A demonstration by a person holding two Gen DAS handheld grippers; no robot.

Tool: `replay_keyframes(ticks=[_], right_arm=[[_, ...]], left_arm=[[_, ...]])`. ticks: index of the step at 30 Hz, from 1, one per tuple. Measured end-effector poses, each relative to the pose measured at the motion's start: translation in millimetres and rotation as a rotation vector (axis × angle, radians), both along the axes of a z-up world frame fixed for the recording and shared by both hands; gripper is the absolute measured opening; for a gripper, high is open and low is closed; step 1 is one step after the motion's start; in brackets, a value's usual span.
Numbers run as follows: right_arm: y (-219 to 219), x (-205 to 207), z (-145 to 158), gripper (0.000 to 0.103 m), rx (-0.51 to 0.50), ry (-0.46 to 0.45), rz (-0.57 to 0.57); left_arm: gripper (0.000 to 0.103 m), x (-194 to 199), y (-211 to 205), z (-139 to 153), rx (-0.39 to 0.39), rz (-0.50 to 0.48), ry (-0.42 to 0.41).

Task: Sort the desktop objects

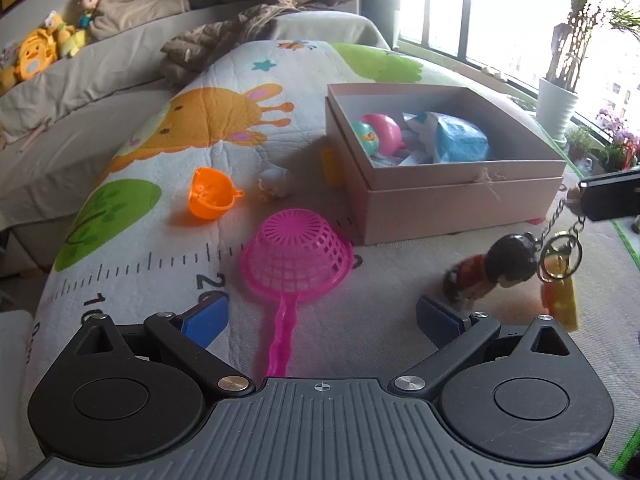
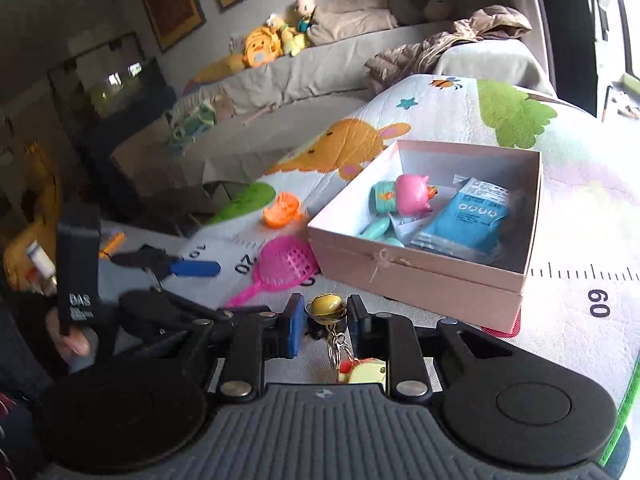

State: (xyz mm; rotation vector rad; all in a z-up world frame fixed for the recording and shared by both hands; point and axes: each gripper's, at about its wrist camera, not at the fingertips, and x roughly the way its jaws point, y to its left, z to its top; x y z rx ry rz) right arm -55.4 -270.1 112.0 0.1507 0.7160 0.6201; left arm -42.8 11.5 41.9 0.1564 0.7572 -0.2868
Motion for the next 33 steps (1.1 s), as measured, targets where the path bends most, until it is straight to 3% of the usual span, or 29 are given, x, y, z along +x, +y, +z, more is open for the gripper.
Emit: replay_keyframes(ticks=[5, 11, 14, 18, 20, 21, 22, 26, 30, 33], right_arm=[[-25.4, -1.4, 15.9, 0.022, 0.168, 0.047, -0.018], [-21.3, -8.3, 28.0, 0.022, 0.147, 0.022, -0.042], [-20.8, -8.9, 33.2, 0.022, 0.173, 0.017, -0.036], [-16.7, -6.8, 40.1, 0.023, 0.234, 0.032, 0.015], [-13.2, -4.5, 41.3, 0.025, 0.265, 0.052, 0.038], [-12.4, -5.4, 42.5, 0.031, 0.267, 0.047, 0.038], [-12.9, -7.4, 43.3, 0.036, 0.252, 0.027, 0.021], [-24.9, -14.9, 33.4, 0.037, 0.117, -0.031, -0.126], [-21.9, -23.4, 4.1, 0.066, -0.157, -0.096, -0.297], [-13.0, -26.1, -25.1, 0.069, -0.311, -0.111, -0.335]], left_arm=[[0.103, -21.9, -17.3, 5.3, 0.008, -0.105, -0.078], [0.103, -31.8, -22.7, 0.8, 0.017, -0.152, -0.102], [0.103, -32.1, -21.7, 2.0, -0.009, -0.162, -0.088], [0.103, -46.0, -26.5, 10.8, -0.035, -0.229, -0.134], [0.103, -50.7, -31.4, 11.8, -0.035, -0.257, -0.135], [0.103, -51.5, -32.8, 11.2, -0.029, -0.261, -0.131], [0.103, -51.8, -34.1, 10.2, -0.022, -0.262, -0.125], [0.103, -48.4, -31.4, 7.3, -0.018, -0.238, -0.093], [0.103, -42.8, -33.3, 4.3, -0.018, -0.212, -0.054], [0.103, -34.5, -44.5, -1.1, 0.010, -0.186, -0.019]])
